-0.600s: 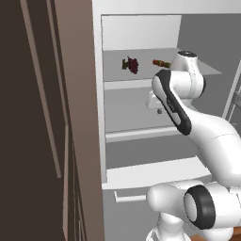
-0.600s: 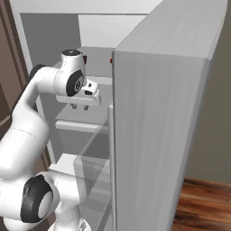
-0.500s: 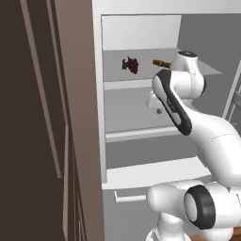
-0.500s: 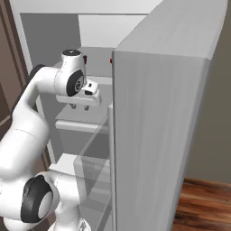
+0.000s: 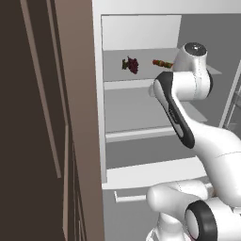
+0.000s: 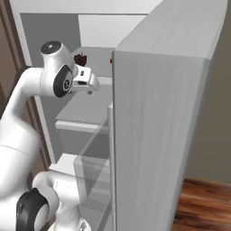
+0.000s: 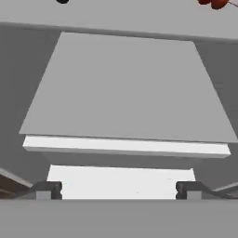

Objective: Move the grapes and kebabs from the top shelf to the second highest shelf to make space. Then, place the pitcher from the counter on the cleared top shelf.

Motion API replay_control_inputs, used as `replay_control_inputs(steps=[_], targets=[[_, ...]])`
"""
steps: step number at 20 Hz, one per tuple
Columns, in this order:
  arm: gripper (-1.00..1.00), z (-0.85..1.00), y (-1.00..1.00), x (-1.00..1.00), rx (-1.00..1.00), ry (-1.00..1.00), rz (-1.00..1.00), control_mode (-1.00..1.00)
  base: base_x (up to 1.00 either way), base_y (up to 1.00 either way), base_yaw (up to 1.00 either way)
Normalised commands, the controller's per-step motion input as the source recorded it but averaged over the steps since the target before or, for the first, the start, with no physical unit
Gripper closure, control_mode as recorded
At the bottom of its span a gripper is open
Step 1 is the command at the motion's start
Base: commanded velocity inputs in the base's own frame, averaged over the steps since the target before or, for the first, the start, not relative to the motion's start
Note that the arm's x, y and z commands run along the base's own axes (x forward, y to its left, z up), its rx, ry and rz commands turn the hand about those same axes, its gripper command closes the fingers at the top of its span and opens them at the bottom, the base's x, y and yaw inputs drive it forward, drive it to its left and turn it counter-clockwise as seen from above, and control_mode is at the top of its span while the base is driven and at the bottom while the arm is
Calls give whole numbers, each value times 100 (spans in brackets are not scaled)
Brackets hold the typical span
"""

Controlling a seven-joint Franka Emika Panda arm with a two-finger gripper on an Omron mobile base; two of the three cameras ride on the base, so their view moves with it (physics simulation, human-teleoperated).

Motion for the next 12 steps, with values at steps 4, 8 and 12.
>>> replay_control_inputs(steps=[4, 8, 12], targets=[[-100, 69, -16, 26, -1, -32, -11, -100, 0, 0, 0], [-100, 82, -41, 52, 4, -10, -10, -100, 0, 0, 0], [-100, 56, -46, 58, 8, 0, -1, -100, 0, 0, 0]])
